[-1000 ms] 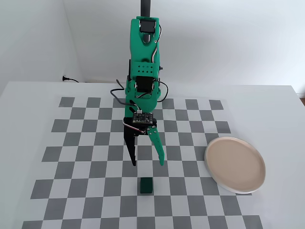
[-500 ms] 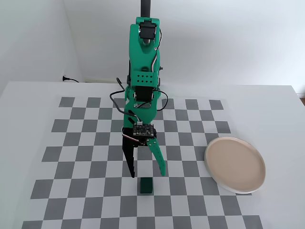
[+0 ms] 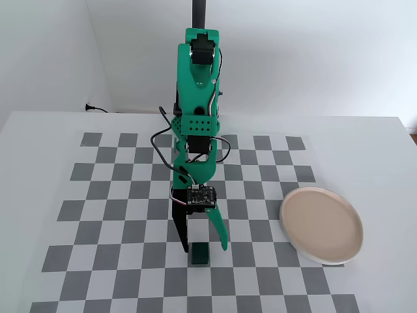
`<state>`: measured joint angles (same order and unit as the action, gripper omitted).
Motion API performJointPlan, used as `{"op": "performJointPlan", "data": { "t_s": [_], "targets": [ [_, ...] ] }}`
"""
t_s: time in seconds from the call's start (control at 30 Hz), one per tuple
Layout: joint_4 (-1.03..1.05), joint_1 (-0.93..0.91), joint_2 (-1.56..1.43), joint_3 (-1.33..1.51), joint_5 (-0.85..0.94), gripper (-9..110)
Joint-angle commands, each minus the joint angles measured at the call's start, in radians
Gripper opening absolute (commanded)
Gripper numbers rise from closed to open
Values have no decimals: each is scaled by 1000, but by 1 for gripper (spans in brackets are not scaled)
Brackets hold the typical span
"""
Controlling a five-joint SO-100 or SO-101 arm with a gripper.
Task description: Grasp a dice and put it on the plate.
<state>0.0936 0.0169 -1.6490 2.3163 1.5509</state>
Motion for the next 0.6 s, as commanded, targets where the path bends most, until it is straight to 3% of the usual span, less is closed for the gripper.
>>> {"op": "performJointPlan", "data": {
  "t_s": [0.0,0.43,0.57],
  "targets": [
    [-38,9,3,-91,-11,28],
    [-127,31,104,-89,-26,25],
    [-153,31,133,-89,-21,12]
  ]
}}
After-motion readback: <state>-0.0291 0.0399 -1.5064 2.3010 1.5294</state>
